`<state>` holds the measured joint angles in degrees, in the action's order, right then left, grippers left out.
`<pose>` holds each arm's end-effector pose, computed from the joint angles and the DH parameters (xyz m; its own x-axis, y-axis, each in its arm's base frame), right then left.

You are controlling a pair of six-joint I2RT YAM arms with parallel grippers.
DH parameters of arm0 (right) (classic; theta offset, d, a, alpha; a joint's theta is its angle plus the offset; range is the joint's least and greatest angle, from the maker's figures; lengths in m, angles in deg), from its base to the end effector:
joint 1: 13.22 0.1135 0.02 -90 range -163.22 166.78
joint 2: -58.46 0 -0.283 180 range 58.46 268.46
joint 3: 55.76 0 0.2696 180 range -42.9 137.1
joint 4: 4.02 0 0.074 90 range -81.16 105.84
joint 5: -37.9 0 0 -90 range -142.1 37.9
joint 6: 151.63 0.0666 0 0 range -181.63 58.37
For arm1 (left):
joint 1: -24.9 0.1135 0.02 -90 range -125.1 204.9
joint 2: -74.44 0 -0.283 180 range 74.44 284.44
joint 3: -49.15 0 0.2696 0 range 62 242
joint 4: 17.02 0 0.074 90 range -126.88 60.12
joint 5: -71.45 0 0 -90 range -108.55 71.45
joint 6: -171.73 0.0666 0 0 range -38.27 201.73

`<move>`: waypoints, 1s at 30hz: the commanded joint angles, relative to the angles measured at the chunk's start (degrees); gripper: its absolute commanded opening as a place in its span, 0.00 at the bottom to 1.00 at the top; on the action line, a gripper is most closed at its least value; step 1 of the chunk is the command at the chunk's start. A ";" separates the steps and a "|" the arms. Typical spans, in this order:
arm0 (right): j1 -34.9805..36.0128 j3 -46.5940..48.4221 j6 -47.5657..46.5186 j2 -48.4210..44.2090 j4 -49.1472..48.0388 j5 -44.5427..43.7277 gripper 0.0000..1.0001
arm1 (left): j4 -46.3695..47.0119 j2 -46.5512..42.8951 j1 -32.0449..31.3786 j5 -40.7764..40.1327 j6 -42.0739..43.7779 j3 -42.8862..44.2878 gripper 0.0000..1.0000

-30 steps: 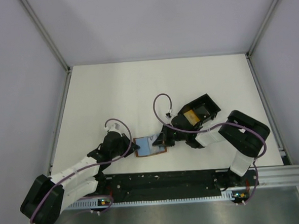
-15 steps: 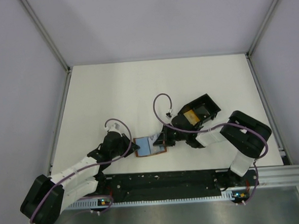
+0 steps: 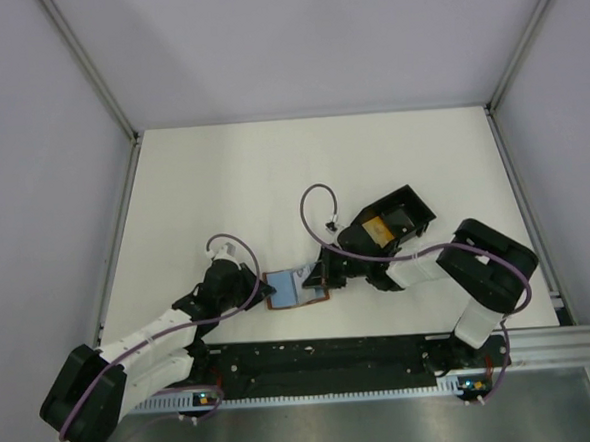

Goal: Put the credit cards into the card holder
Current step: Insert the credit card into the card holder.

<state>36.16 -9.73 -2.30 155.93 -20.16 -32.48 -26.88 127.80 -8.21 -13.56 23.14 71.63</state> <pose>0.2021 0.2699 0.1043 -0.9603 0.1248 -0.2494 -0.1321 0.5840 0.8010 0.1550 -0.1080 0.1106 -0.7964 -0.4957 -0.3464 -0.1542 0.7204 -0.6762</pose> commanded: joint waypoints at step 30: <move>1.06 2.96 3.95 7.38 -5.98 0.86 0.00 | 0.42 -0.72 -0.21 -0.42 0.84 -1.54 0.24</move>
<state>36.18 -7.87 0.60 160.94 -24.72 -30.93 -26.85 127.67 -8.21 -13.51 23.14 71.63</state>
